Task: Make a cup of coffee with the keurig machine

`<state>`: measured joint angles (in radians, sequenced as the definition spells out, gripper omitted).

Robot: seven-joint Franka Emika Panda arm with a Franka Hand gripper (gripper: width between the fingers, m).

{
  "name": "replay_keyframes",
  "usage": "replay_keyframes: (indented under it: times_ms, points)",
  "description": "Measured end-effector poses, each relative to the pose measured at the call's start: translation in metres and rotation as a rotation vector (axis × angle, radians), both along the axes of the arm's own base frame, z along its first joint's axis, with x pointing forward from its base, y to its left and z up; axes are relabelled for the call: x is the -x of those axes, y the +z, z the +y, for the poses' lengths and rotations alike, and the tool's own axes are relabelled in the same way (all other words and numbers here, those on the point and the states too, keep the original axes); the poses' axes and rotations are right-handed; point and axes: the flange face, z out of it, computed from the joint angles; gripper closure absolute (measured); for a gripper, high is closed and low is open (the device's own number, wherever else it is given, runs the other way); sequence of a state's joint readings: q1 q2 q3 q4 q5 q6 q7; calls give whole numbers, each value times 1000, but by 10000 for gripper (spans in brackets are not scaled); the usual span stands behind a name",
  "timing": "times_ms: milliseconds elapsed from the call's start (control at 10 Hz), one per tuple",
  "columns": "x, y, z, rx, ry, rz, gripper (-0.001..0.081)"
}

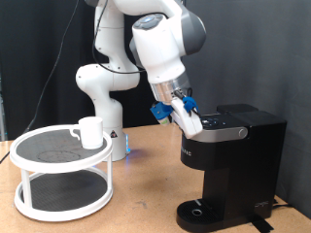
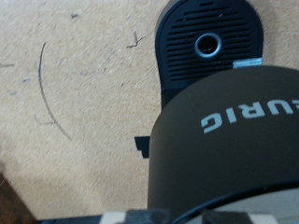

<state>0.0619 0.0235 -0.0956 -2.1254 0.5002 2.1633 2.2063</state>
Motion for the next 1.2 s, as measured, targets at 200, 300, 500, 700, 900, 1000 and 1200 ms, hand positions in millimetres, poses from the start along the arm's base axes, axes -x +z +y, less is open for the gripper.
replay_keyframes:
  times_ms: [200,300,500,700,900,1000,1200]
  points:
    - [6,9,-3,-24,-1,-30,806]
    - [8,15,-4,-31,-6,-41,806]
    - [12,28,-6,-63,-17,-69,806]
    - [14,47,0,-174,-39,-88,806]
    - [15,54,-2,-206,-42,-81,806]
    - [18,50,0,-202,-16,-78,806]
    - [37,41,4,-223,62,-57,806]
